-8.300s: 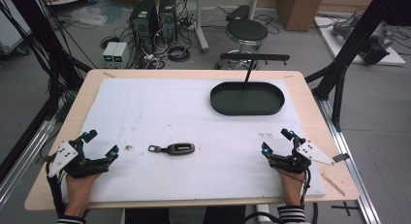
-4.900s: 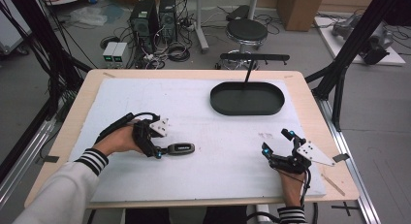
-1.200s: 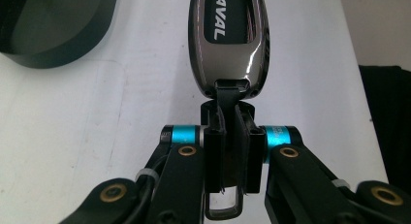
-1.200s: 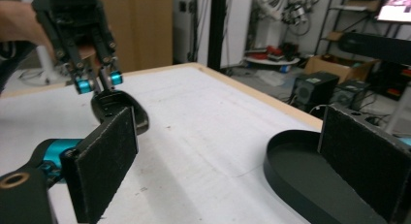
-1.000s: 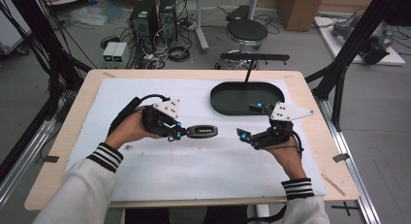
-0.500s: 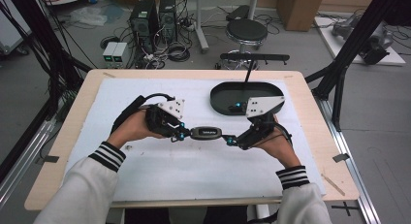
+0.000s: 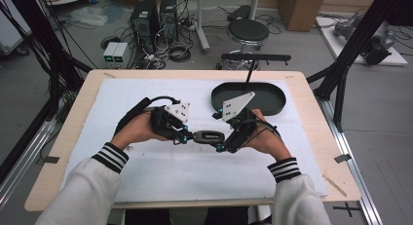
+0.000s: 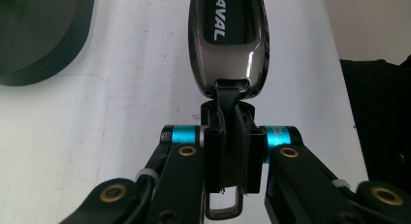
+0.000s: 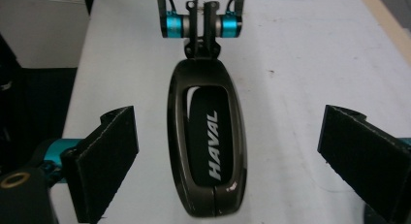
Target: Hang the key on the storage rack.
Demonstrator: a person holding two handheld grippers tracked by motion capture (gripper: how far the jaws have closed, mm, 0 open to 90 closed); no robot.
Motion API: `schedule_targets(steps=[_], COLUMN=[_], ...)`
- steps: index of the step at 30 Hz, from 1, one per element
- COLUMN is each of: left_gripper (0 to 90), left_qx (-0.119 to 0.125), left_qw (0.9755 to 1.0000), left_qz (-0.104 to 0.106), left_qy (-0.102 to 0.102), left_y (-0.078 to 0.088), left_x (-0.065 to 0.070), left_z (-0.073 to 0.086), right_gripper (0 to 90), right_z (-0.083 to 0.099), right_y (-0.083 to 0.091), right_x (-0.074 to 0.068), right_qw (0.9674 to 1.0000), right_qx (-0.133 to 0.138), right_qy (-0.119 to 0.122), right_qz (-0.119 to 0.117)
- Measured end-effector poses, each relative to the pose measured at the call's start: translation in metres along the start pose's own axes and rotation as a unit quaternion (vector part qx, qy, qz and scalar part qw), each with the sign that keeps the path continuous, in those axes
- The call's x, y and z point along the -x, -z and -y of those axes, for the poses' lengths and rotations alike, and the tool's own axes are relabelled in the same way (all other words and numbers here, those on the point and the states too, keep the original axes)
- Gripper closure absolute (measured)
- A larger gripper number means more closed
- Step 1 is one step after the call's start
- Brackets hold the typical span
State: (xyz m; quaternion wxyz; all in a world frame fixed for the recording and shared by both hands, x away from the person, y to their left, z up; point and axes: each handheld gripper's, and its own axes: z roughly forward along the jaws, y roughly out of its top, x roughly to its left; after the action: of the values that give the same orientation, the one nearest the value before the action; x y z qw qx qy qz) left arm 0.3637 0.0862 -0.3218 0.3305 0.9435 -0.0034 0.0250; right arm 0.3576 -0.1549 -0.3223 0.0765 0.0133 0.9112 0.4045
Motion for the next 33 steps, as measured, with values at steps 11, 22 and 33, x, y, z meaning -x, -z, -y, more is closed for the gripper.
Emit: schedule_targets(steps=[11, 22, 33], left_gripper=[83.6, 83.5, 83.5], left_qx=[-0.012, -0.017, -0.031], left_qw=[0.9999, 0.9998, 0.9994], left_qz=[0.001, -0.001, -0.003], left_qy=[-0.006, -0.01, -0.016], left_y=[-0.001, -0.005, -0.007], left_x=[0.0, 0.002, 0.002], left_z=[-0.001, -0.003, -0.002], right_gripper=[22.0, 31.4, 40.7], right_z=[-0.005, -0.012, -0.011], right_y=[-0.017, -0.03, -0.034], right_x=[0.001, -0.001, 0.0], right_qw=[0.998, 0.9949, 0.9932], right_qx=[-0.044, -0.082, -0.1], right_qy=[0.019, 0.029, 0.024], right_qz=[-0.041, -0.051, -0.054])
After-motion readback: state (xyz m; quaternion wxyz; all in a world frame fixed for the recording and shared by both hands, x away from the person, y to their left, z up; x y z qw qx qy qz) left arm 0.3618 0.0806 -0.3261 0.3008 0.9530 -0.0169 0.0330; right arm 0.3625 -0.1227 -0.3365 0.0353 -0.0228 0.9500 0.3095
